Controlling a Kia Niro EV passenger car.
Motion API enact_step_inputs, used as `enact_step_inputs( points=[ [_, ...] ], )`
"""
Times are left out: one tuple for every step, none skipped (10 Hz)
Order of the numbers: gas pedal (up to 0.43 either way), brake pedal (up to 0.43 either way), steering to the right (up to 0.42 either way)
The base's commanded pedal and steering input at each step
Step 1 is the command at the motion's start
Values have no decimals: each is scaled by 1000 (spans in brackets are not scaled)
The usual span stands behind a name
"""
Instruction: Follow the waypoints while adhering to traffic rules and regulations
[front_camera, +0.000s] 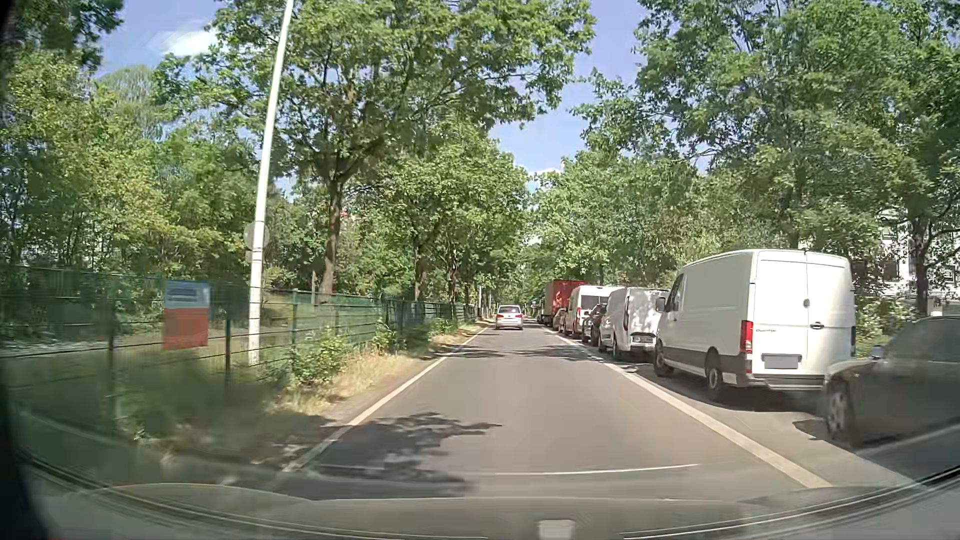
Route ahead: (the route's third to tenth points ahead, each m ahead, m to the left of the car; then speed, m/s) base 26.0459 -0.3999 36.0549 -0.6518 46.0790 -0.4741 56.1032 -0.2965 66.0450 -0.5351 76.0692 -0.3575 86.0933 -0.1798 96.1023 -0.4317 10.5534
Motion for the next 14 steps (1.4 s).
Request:
enact_step_inputs(
  points=[
    [28, 30, 5],
    [28, 30, 5],
    [28, 30, 5],
    [28, 30, 4],
    [28, 30, 4],
    [39, 30, 4],
    [39, 30, 4],
    [47, 30, 3],
    [59, 30, 3],
    [79, 30, 3],
    [79, 30, 2],
    [87, 30, 2],
    [87, 30, 2],
    [87, 30, 1]
  ],
)
